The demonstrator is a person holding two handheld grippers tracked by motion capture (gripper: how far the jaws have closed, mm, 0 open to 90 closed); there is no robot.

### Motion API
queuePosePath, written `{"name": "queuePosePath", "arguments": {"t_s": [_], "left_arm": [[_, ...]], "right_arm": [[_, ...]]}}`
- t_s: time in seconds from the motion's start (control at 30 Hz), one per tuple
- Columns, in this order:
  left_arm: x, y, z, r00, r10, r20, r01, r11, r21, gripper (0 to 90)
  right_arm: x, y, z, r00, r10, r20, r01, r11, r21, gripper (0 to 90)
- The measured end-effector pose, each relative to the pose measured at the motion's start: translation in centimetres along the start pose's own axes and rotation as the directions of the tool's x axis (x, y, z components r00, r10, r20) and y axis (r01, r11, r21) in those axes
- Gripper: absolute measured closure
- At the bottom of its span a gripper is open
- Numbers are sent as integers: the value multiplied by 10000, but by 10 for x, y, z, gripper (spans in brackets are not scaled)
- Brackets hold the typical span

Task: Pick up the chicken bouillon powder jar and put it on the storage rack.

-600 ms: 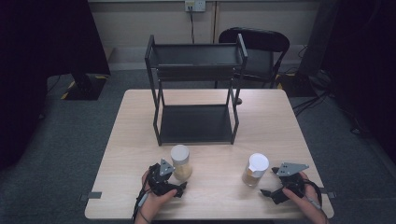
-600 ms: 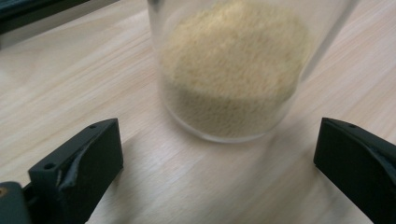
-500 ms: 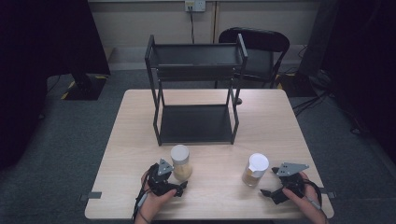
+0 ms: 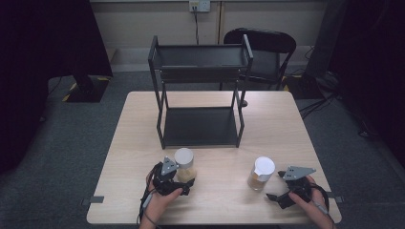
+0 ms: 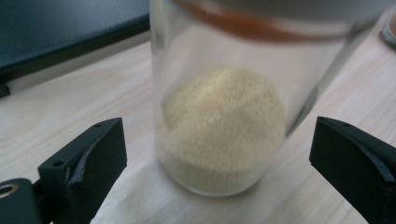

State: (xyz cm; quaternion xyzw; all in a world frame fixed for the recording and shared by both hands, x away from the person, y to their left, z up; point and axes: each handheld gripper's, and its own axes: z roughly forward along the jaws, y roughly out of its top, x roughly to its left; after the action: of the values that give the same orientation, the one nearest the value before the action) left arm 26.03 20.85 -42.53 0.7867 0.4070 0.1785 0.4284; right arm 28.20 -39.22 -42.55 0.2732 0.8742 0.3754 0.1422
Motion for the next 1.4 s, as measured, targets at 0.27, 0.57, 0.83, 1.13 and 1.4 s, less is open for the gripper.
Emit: {"name": "queuePosePath", "arguments": {"t_s": [0.27, 0.57, 0.83, 1.13, 1.4], "left_arm": [[2, 12, 0, 9999, -79, 70, 81, 9993, -368, 84], [3, 27, 1, 9997, 180, 153, -167, 9969, -764, 239], [2, 42, 2, 9944, 1023, 262, -1005, 9929, -634, 350], [7, 43, 1, 9950, 926, 384, -898, 9935, -700, 358], [12, 59, 0, 9950, 866, 500, -829, 9940, -719, 359]], "right_arm": [[0, 0, 0, 10000, 3, 0, -3, 10000, 2, 0], [0, 0, 0, 10000, -5, 0, 5, 10000, 4, 0], [0, 0, 0, 10000, -6, 0, 6, 10000, 2, 0], [0, 0, 0, 10000, -5, -1, 5, 10000, 3, 0], [0, 0, 0, 10000, -4, -1, 4, 10000, 3, 0]]}}
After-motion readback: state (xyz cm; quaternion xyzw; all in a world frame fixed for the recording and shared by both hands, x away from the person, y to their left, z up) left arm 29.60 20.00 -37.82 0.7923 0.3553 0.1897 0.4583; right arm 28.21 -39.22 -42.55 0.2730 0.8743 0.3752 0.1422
